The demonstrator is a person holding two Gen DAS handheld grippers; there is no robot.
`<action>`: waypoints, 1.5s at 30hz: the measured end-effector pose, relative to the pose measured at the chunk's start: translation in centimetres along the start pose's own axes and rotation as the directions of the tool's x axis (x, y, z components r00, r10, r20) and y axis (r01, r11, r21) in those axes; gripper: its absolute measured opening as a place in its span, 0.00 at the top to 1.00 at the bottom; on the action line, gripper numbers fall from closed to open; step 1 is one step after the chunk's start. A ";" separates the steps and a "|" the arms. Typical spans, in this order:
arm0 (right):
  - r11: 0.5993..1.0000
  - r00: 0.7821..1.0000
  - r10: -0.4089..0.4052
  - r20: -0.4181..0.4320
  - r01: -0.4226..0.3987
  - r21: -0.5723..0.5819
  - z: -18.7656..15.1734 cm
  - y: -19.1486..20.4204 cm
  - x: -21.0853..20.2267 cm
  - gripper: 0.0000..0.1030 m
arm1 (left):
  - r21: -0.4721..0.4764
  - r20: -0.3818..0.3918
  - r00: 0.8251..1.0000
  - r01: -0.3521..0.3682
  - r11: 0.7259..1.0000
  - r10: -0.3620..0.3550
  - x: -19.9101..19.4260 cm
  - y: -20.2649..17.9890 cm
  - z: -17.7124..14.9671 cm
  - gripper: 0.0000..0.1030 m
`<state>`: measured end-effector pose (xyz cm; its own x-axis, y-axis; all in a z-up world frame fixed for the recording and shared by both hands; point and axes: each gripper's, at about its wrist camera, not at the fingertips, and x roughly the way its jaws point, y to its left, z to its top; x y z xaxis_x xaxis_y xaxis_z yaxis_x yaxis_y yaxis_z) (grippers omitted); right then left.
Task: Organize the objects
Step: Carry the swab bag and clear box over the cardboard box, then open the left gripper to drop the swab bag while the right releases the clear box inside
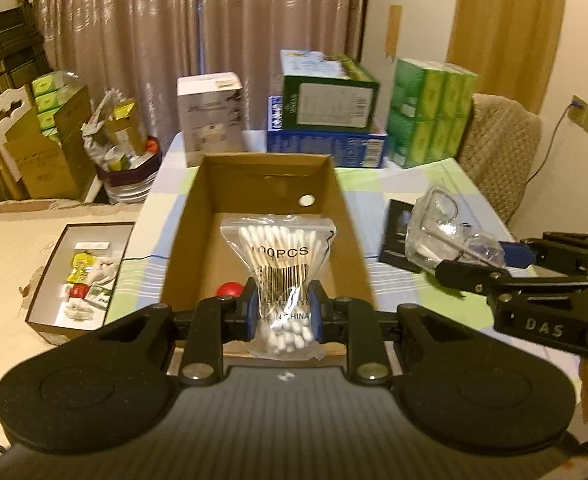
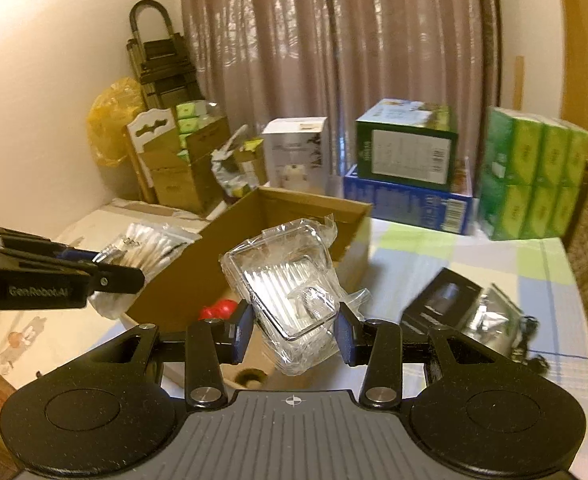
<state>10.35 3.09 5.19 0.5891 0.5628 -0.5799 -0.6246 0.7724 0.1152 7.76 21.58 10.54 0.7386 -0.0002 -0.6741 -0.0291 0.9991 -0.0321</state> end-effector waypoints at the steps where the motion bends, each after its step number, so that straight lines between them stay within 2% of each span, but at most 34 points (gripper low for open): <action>1: 1.000 1.000 0.002 -0.005 -0.002 -0.001 0.2 0.1 0.6 0.61 | -0.001 -0.005 1.000 -0.004 1.000 0.004 0.4 0.5 0.0 0.80; 11: 0.999 0.998 0.030 -0.056 -0.029 0.015 0.5 -0.1 5.8 0.61 | -0.009 -0.068 0.998 -0.017 1.000 0.016 5.2 2.9 -0.3 0.80; 22: 0.999 0.996 0.034 -0.080 -0.031 0.032 0.2 -0.7 8.4 0.61 | -0.014 -0.124 0.992 -0.001 1.000 0.000 9.5 3.3 -1.3 0.79; 24: 0.999 0.996 0.033 -0.081 -0.030 0.034 0.2 -0.8 8.5 0.61 | -0.019 -0.127 0.992 -0.003 1.000 0.001 9.9 3.4 -1.2 0.77; 26: 0.999 0.996 0.030 -0.078 -0.028 0.035 0.3 -0.9 8.5 0.61 | -0.021 -0.128 0.992 -0.020 1.000 0.017 10.1 3.6 -1.1 0.65; 30: 0.999 0.997 0.028 -0.074 -0.025 0.036 0.4 -0.9 8.2 0.61 | -0.015 -0.126 0.992 -0.031 0.999 0.029 9.6 4.0 -1.0 0.64; 35: 0.998 0.997 0.039 -0.073 -0.036 0.042 0.5 -0.7 8.0 0.61 | -0.007 -0.119 0.992 -0.047 0.999 0.046 8.8 4.4 -1.1 0.56; 45: 0.997 0.993 0.065 -0.099 -0.060 0.056 0.4 -0.1 9.0 0.61 | -0.006 -0.110 0.992 -0.058 0.998 0.057 8.3 4.6 -1.3 0.50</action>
<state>15.91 8.18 0.26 0.4939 0.5799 -0.6479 -0.6290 0.7527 0.1943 12.87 26.11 3.84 0.6570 0.0523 -0.7521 -0.0761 0.9971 0.0028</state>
